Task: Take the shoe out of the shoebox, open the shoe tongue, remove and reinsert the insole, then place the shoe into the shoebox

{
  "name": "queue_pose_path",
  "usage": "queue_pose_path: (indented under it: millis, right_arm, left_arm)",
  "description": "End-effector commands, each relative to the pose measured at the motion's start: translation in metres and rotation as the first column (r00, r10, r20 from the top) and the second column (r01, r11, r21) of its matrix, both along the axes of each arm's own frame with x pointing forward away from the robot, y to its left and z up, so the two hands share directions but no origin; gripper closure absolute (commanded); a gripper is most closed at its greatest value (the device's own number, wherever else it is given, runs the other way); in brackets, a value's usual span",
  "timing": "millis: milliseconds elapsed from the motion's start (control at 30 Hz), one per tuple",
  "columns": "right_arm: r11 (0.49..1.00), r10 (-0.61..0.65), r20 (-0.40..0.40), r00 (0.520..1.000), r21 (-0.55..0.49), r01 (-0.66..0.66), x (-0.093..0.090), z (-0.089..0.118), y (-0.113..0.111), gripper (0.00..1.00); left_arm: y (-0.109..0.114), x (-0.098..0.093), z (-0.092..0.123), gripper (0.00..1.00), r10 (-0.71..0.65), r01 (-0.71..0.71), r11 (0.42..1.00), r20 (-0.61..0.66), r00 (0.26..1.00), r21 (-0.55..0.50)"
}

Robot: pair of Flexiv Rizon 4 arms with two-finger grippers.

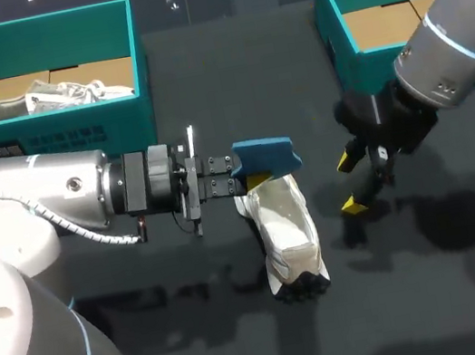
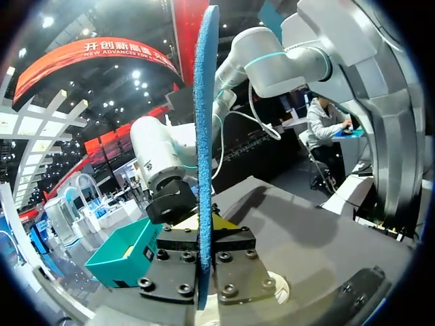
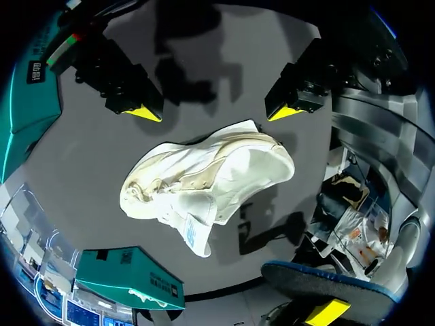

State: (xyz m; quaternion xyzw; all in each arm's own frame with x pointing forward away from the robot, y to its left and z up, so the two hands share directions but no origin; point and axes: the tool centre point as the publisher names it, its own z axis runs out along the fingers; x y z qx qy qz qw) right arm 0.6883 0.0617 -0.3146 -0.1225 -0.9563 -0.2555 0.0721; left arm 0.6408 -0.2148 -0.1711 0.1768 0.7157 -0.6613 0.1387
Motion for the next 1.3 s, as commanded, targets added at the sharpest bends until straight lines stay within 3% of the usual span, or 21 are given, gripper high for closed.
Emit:
queue_pose_path:
  millis: [33, 133, 300, 700, 1300]
  right_arm:
    - [1.000, -0.012, 0.019, 1.000, 0.010, 0.012, -0.005, -0.003, -0.002, 0.00]
    - [1.000, -0.012, 0.019, 1.000, 0.010, 0.012, -0.005, -0.003, -0.002, 0.00]
    - [0.997, 0.052, 0.035, 0.998, -0.056, -0.050, -0.016, -0.016, 0.013, 0.00]
    - [0.993, 0.105, 0.090, 0.990, -0.055, -0.101, -0.036, -0.037, 0.028, 0.00]
    - [0.984, 0.166, 0.117, 0.979, -0.087, -0.157, -0.041, -0.043, 0.044, 0.00]
  left_arm:
    - [0.002, -0.004, 0.000, 1.00, 0.010, -0.010, 1.000, 0.002, 1.000, -0.002]
    - [0.002, -0.004, 0.000, 1.00, 0.010, -0.010, 1.000, 0.002, 1.000, -0.002]
    - [-0.012, -0.012, -0.022, 1.00, -0.008, 0.009, 1.000, -0.037, 0.999, 0.022]
    - [-0.023, -0.020, -0.052, 1.00, -0.015, 0.020, 0.999, -0.123, 0.992, 0.033]
    - [-0.024, -0.018, -0.062, 1.00, -0.001, 0.007, 0.999, -0.145, 0.989, 0.041]
